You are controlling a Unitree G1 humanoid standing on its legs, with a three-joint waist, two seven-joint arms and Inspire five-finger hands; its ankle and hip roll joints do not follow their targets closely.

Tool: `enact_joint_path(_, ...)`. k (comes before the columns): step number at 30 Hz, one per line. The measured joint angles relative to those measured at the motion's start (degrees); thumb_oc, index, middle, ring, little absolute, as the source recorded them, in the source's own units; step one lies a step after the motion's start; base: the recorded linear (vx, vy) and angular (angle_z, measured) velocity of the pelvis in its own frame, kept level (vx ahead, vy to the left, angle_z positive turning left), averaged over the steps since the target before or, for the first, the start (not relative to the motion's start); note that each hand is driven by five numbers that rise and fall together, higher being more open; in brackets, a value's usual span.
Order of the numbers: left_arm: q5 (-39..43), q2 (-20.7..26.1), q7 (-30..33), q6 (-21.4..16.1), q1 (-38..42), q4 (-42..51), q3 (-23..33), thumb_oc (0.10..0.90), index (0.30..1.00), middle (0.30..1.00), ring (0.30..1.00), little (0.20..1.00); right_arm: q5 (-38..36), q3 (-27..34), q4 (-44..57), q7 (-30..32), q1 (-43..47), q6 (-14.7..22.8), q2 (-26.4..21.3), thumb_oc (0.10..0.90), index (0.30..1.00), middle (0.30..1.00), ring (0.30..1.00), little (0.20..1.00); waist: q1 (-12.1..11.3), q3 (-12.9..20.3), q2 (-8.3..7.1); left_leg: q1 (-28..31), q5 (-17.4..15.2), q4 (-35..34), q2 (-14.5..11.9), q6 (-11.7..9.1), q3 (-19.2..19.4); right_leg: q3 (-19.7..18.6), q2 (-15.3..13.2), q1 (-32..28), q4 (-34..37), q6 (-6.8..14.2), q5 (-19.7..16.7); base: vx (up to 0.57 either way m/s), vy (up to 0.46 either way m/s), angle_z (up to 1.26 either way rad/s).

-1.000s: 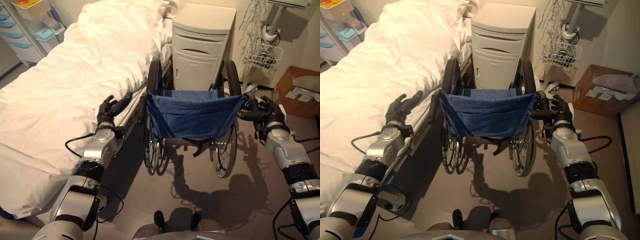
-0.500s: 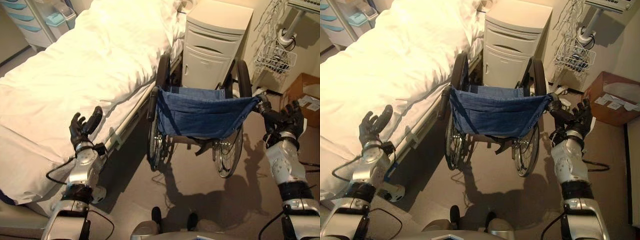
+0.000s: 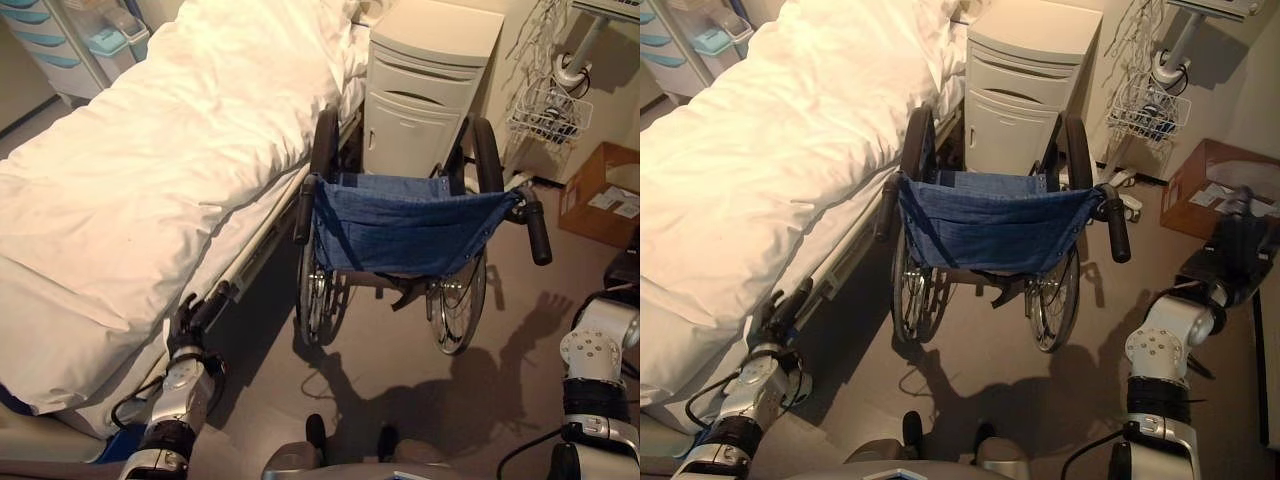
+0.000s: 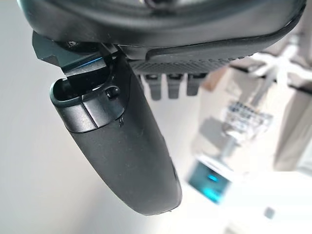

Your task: Push the wheelchair next to the bed

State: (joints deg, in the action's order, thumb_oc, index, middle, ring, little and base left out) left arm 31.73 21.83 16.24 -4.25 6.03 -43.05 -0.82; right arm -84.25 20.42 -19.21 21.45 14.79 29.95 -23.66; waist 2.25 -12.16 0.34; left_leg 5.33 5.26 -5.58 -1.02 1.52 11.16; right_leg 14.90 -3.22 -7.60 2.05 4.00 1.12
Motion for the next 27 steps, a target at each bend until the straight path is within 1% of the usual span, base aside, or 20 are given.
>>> enact_joint_path(2,-0.01,-1.14,-0.28,-0.01,-0.68,-0.50,0.01,0.800,0.900,0.900,0.900,0.900,-1.67,0.11,-1.62,0.01,-0.88,0.42,0.61,0.800,0.900,0.900,0.900,0.900,0.11,0.06,0.37,0.08,-0.04,0.00,0.03,0.06,0.09,-0.10,-0.02,0.00,-0.05,0.07,-0.04,0.01,0.004,-0.05)
enact_joint_path(4,-0.02,-2.70,-0.98,-0.08,-1.31,-0.80,-0.09,0.800,0.900,0.900,0.900,0.900,-1.06,0.11,-4.74,0.26,-3.01,0.42,1.47,0.800,0.900,0.900,0.900,0.900,0.10,0.29,0.70,0.16,-0.12,0.00,0.04,0.17,0.18,-0.22,-0.02,-0.01,-0.08,0.10,-0.06,0.00,0.000,0.00)
enact_joint_path(5,-0.01,-3.32,-1.11,-0.08,-1.60,-0.96,-0.11,0.800,0.900,0.900,0.900,0.900,-0.99,0.11,-6.08,1.38,-3.53,0.27,1.94,0.800,0.900,0.900,0.900,0.900,0.08,0.36,0.85,0.12,-0.13,0.01,0.05,0.20,0.18,-0.22,-0.05,0.04,-0.09,0.14,-0.08,0.00,0.000,0.00)
enact_joint_path(7,0.00,-3.64,-2.24,-0.08,-1.76,-1.79,-1.14,0.800,0.900,0.900,0.900,0.900,4.87,-0.07,-10.97,3.60,-4.87,-1.54,2.41,0.800,0.900,0.900,0.900,0.900,0.12,0.52,1.05,0.18,-0.17,0.01,0.07,0.26,0.25,-0.28,-0.08,0.04,-0.16,0.17,-0.09,-0.02,-0.005,-0.01)
enact_joint_path(8,-0.01,-3.83,-3.39,-0.10,-1.77,-2.59,-1.55,0.800,0.900,0.900,0.900,0.900,9.87,-0.56,-14.69,4.94,-6.44,-3.90,2.59,0.800,0.900,0.900,0.900,0.900,0.07,0.55,1.09,0.16,-0.17,0.01,0.07,0.26,0.25,-0.29,-0.08,0.06,-0.17,0.17,-0.09,-0.03,-0.011,0.00)
enact_joint_path(9,-0.03,-3.85,-3.75,-0.09,-1.79,-3.08,-1.72,0.800,0.900,0.900,0.900,0.900,12.42,-0.78,-16.28,5.31,-7.02,-5.28,2.68,0.800,0.900,0.900,0.900,0.900,0.08,0.55,1.09,0.17,-0.17,0.02,0.07,0.26,0.26,-0.30,-0.08,0.06,-0.18,0.17,-0.09,0.00,0.000,0.00)
enact_joint_path(11,-0.04,-3.86,-5.53,-0.10,-2.07,-4.81,-3.01,0.800,0.900,0.900,0.900,0.900,21.30,-3.35,-22.55,5.38,-10.16,-10.27,3.02,0.800,0.900,0.900,0.900,0.900,0.07,0.55,1.09,0.16,-0.18,0.01,0.08,0.26,0.29,-0.35,-0.06,0.09,-0.22,0.17,-0.09,-0.02,-0.009,-0.01)
enact_joint_path(12,-0.05,-3.85,-6.11,-0.10,-2.25,-5.19,-3.33,0.800,0.900,0.900,0.900,0.900,22.97,-3.43,-24.06,4.97,-10.75,-11.52,3.41,0.800,0.900,0.900,0.900,0.900,0.08,0.56,1.09,0.14,-0.18,0.01,0.08,0.27,0.30,-0.36,-0.06,0.11,-0.25,0.18,-0.09,-0.04,-0.023,-0.02)
enact_joint_path(13,-0.12,-3.88,-7.34,-0.10,-2.94,-5.65,-3.63,0.800,0.900,0.900,0.900,0.900,26.46,-4.42,-28.11,3.81,-11.72,-13.46,3.98,0.800,0.900,0.900,0.900,0.900,0.19,0.58,1.04,0.11,-0.18,0.01,0.05,0.27,0.39,-0.46,-0.05,0.15,-0.28,0.18,-0.08,-0.03,-0.019,-0.03)
enact_joint_path(14,-0.20,-3.87,-8.08,-0.12,-3.18,-6.08,-4.02,0.800,0.900,0.900,0.900,0.900,28.54,-5.58,-30.47,2.95,-12.46,-14.39,3.96,0.800,0.900,0.900,0.900,0.900,0.20,0.60,1.03,0.08,-0.19,0.01,0.05,0.28,0.44,-0.53,-0.05,0.17,-0.30,0.18,-0.08,-0.04,-0.022,-0.04)
enact_joint_path(15,-0.54,-3.88,-9.23,-0.13,-3.43,-7.53,-5.00,0.800,0.900,0.900,0.900,0.900,31.99,-7.59,-34.54,0.81,-13.90,-16.18,4.13,0.800,0.900,0.900,0.900,0.900,0.21,0.62,1.02,-0.03,-0.23,0.01,0.03,0.32,0.45,-0.61,-0.05,0.18,-0.35,0.20,-0.06,-0.03,-0.016,-0.04)
enact_joint_path(16,-0.56,-3.97,-9.75,-0.08,-3.58,-8.28,-5.34,0.800,0.900,0.900,0.900,0.900,33.11,-7.85,-35.54,-0.10,-14.75,-17.44,4.50,0.800,0.900,0.900,0.900,0.900,0.25,0.62,1.01,-0.06,-0.27,0.00,0.03,0.39,0.45,-0.71,-0.05,0.22,-0.35,0.20,-0.06,-0.03,-0.023,-0.05)
enact_joint_path(17,-0.60,-4.17,-10.55,-0.10,-3.78,-9.91,-5.59,0.800,0.900,0.900,0.900,0.900,37.10,-9.83,-37.63,-1.47,-15.88,-18.36,5.08,0.800,0.900,0.900,0.900,0.900,0.46,0.87,0.92,-0.25,-0.28,0.00,-0.04,0.39,0.56,-0.84,-0.05,0.58,-0.47,0.20,-0.06,-0.02,-0.026,-0.10)
enact_joint_path(18,-0.60,-4.36,-11.40,-0.07,-4.27,-11.51,-5.63,0.800,0.900,0.900,0.900,0.900,42.33,-13.28,-39.45,-3.29,-17.01,-19.76,5.46,0.800,0.900,0.900,0.900,0.900,0.77,1.05,0.57,-0.40,-0.27,0.00,-0.14,0.39,0.74,-1.26,0.00,0.97,-0.72,0.19,-0.06,-0.02,-0.035,-0.12)
enact_joint_path(19,-0.60,-4.45,-11.70,-0.06,-4.46,-12.06,-5.63,0.800,0.900,0.900,0.900,0.900,44.10,-14.35,-39.74,-4.00,-17.33,-20.56,5.58,0.800,0.900,0.900,0.900,0.900,0.85,1.09,0.46,-0.41,-0.28,0.00,-0.19,0.39,0.85,-1.48,0.02,1.12,-0.84,0.19,-0.06,-0.02,-0.035,-0.15)
enact_joint_path(21,-0.68,-4.80,-13.07,-0.01,-5.79,-13.94,-5.63,0.800,0.900,0.900,0.900,0.900,51.00,-18.07,-40.88,-7.87,-18.37,-22.62,6.39,0.800,0.900,0.900,0.900,0.900,1.85,1.40,-0.14,-0.30,-0.29,0.00,-0.27,0.41,1.53,-1.76,-0.09,1.26,-1.15,0.24,-0.02,-0.03,-0.034,-0.09)
enact_joint_path(23,-1.71,-5.46,-14.77,0.05,-6.16,-15.96,-5.73,0.800,0.900,0.900,0.900,0.900,55.37,-21.33,-41.89,-13.33,-19.22,-24.31,6.72,0.800,0.900,0.900,0.900,0.900,1.79,1.66,-0.58,-0.38,-0.41,-0.01,-0.32,0.57,1.48,-1.96,-0.25,1.56,-1.39,0.51,0.18,-0.03,-0.024,-0.05)
enact_joint_path(25,-3.05,-5.53,-15.51,0.05,-6.25,-17.88,-6.41,0.800,0.900,0.900,0.900,0.900,57.05,-23.12,-43.11,-17.31,-19.22,-25.04,7.31,0.800,0.900,0.900,0.900,0.900,1.72,1.99,-0.86,-0.69,-0.46,-0.01,-0.42,0.68,1.50,-2.05,-0.24,2.10,-1.78,0.48,0.20,-0.01,-0.008,-0.02)
enact_joint_path(27,-4.22,-5.59,-15.60,0.04,-6.38,-19.53,-7.35,0.800,0.900,0.900,0.900,0.900,58.25,-24.43,-44.23,-19.35,-19.24,-25.05,8.21,0.800,0.900,0.900,0.900,0.900,1.65,2.17,-0.96,-0.68,-0.46,-0.01,-0.49,0.69,1.50,-2.05,-0.22,2.22,-2.09,0.39,0.27,0.00,0.000,0.00)
